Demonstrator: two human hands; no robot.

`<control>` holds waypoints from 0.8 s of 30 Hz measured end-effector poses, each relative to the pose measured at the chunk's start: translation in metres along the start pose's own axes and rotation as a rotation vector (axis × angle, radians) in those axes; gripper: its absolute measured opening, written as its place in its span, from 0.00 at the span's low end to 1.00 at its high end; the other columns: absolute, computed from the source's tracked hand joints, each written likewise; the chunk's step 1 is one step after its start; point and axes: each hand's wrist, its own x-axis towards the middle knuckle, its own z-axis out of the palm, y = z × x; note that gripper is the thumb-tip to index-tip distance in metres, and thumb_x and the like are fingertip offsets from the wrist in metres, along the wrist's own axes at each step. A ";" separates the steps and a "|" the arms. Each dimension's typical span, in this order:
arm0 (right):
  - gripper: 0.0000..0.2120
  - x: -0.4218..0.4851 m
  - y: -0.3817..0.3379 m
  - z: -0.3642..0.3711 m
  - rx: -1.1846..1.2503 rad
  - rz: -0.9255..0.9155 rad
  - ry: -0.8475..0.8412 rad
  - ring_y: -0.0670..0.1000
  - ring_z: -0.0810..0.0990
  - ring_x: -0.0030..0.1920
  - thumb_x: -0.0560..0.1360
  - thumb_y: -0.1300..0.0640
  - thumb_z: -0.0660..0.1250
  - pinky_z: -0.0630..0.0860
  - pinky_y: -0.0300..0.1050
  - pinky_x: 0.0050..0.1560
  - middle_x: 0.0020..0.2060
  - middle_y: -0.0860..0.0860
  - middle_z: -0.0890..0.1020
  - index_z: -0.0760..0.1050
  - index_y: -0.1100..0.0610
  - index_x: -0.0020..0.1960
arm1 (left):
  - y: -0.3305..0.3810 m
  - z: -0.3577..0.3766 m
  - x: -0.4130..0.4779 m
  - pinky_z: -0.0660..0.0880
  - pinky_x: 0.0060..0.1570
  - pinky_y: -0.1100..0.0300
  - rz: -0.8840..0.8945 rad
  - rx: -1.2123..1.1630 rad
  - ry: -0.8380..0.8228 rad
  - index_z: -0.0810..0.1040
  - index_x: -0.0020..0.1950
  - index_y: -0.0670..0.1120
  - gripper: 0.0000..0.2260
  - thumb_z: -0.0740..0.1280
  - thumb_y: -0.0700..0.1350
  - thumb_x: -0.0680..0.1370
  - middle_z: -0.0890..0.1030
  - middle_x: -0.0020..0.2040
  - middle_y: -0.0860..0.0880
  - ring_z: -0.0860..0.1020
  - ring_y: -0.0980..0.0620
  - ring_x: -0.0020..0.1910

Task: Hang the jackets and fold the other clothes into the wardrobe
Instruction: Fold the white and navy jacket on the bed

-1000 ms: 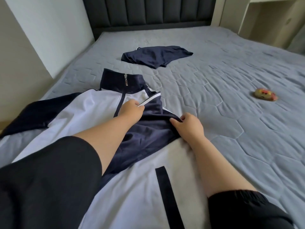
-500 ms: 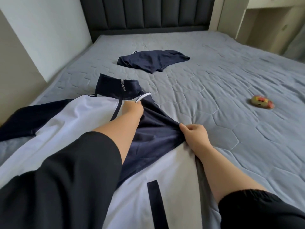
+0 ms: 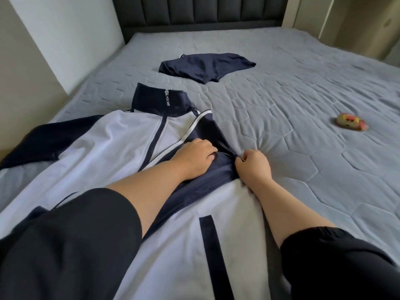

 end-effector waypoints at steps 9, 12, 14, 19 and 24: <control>0.14 -0.050 -0.027 0.001 -0.238 0.022 -0.034 0.62 0.66 0.63 0.79 0.60 0.57 0.64 0.51 0.61 0.64 0.61 0.69 0.66 0.64 0.63 | -0.045 -0.036 -0.099 0.56 0.72 0.55 -0.241 -0.072 -0.133 0.58 0.77 0.48 0.24 0.57 0.49 0.82 0.57 0.77 0.49 0.56 0.49 0.75; 0.17 -0.078 -0.042 -0.001 -0.220 0.022 -0.005 0.62 0.65 0.65 0.78 0.59 0.59 0.63 0.52 0.65 0.65 0.62 0.68 0.64 0.63 0.65 | -0.052 -0.051 -0.131 0.66 0.65 0.54 -0.353 -0.184 -0.075 0.63 0.75 0.48 0.23 0.61 0.47 0.80 0.69 0.70 0.47 0.68 0.47 0.67; 0.17 -0.097 -0.054 -0.004 -0.196 -0.021 0.102 0.62 0.65 0.63 0.76 0.57 0.61 0.62 0.51 0.64 0.63 0.61 0.69 0.68 0.63 0.63 | -0.057 -0.060 -0.146 0.69 0.57 0.56 -0.473 -0.289 -0.047 0.67 0.70 0.48 0.21 0.64 0.48 0.78 0.74 0.62 0.49 0.73 0.46 0.59; 0.21 -0.144 -0.086 -0.007 0.026 0.127 -0.118 0.53 0.75 0.30 0.77 0.46 0.60 0.67 0.43 0.35 0.29 0.54 0.80 0.76 0.61 0.36 | -0.074 -0.077 -0.177 0.66 0.37 0.58 -0.688 -0.368 -0.211 0.75 0.47 0.41 0.15 0.66 0.54 0.75 0.76 0.46 0.41 0.76 0.46 0.42; 0.12 -0.179 -0.120 0.011 0.577 0.542 -0.522 0.47 0.64 0.18 0.77 0.54 0.64 0.61 0.31 0.21 0.25 0.54 0.76 0.71 0.60 0.38 | -0.076 -0.091 -0.214 0.68 0.35 0.59 -0.680 -0.340 -0.325 0.75 0.41 0.42 0.13 0.67 0.52 0.75 0.73 0.38 0.47 0.71 0.47 0.35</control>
